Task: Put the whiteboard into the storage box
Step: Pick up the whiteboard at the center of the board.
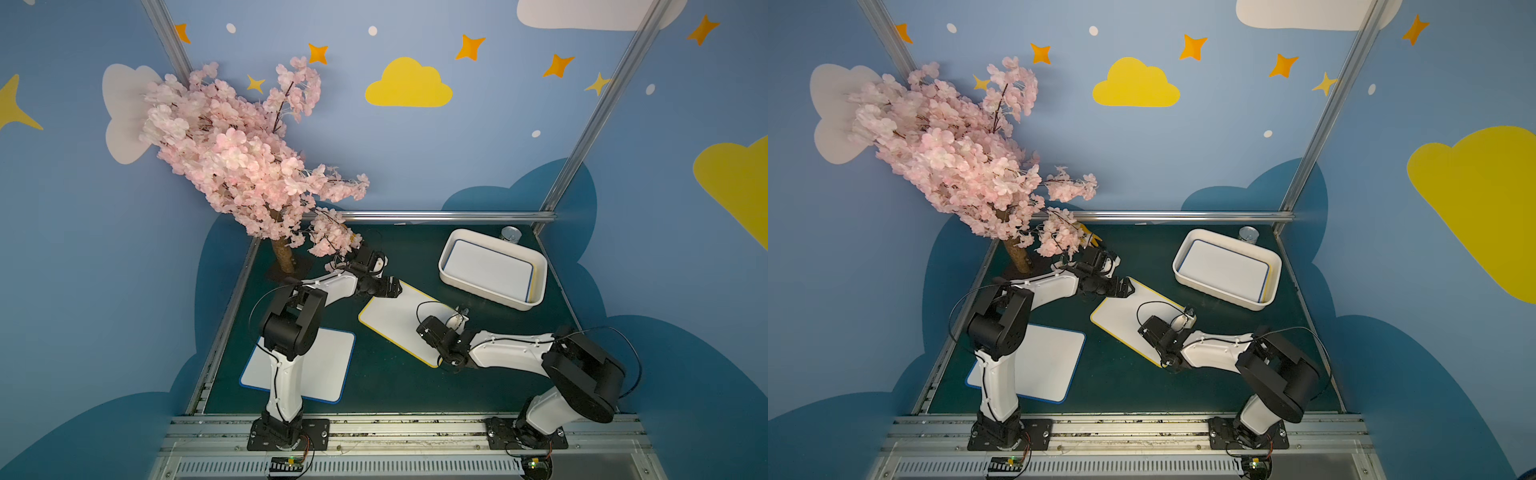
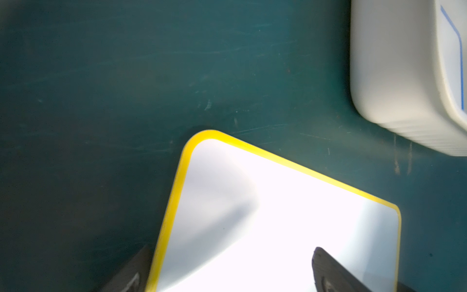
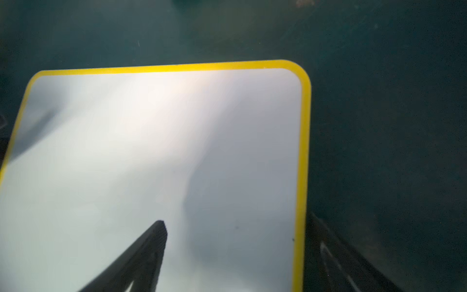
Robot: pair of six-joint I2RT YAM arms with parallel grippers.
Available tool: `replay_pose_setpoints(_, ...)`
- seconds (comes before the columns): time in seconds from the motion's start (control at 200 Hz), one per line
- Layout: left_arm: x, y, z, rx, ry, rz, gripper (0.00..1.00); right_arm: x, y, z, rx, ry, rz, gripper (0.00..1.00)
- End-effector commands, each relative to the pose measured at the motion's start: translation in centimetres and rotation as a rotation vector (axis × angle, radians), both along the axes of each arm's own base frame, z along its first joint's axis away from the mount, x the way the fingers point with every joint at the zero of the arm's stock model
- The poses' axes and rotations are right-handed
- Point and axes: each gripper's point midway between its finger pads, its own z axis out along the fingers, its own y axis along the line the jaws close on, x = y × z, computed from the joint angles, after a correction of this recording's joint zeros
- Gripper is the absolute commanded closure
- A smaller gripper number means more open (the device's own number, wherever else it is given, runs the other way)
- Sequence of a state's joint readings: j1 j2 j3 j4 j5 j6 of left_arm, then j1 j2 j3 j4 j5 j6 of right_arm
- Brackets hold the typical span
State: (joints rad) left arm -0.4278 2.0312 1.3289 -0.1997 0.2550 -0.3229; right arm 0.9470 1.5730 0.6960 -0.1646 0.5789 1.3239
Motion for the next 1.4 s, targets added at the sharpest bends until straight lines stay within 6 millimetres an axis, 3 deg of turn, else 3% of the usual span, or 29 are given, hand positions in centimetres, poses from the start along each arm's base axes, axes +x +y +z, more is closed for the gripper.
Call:
replay_pose_setpoints(0.0, -4.1, -0.3, -3.2, 0.014, 0.214, -0.023, 0.00, -1.1, 2.2, -2.1, 0.172, 0.127, 0.042, 0.11)
replay_pose_setpoints(0.215, -4.9, -0.9, -3.7, 0.041, 0.261, -0.040, 0.01, -1.1, 2.5, -2.5, 0.413, 0.215, 0.004, 0.11)
replay_pose_setpoints(0.506, -5.2, -1.9, -2.4, 0.012, 0.263, -0.046, 0.01, -1.3, 2.6, -1.7, 0.681, 0.312, -0.074, 0.13)
replay_pose_setpoints(0.791, -5.3, -2.3, -1.5, -0.012, 0.290, -0.028, 0.01, -1.4, 2.7, -1.5, 0.837, 0.359, -0.110, 0.14)
replay_pose_setpoints(1.202, -4.6, -1.2, -1.5, 0.009, 0.315, 0.028, 0.01, -0.8, 3.1, -1.3, 0.933, 0.264, -0.048, 0.18)
replay_pose_setpoints(1.397, -4.1, -0.2, -1.2, 0.022, 0.310, 0.058, 0.01, 0.8, 4.1, 1.5, 0.954, 0.119, 0.080, 0.25)
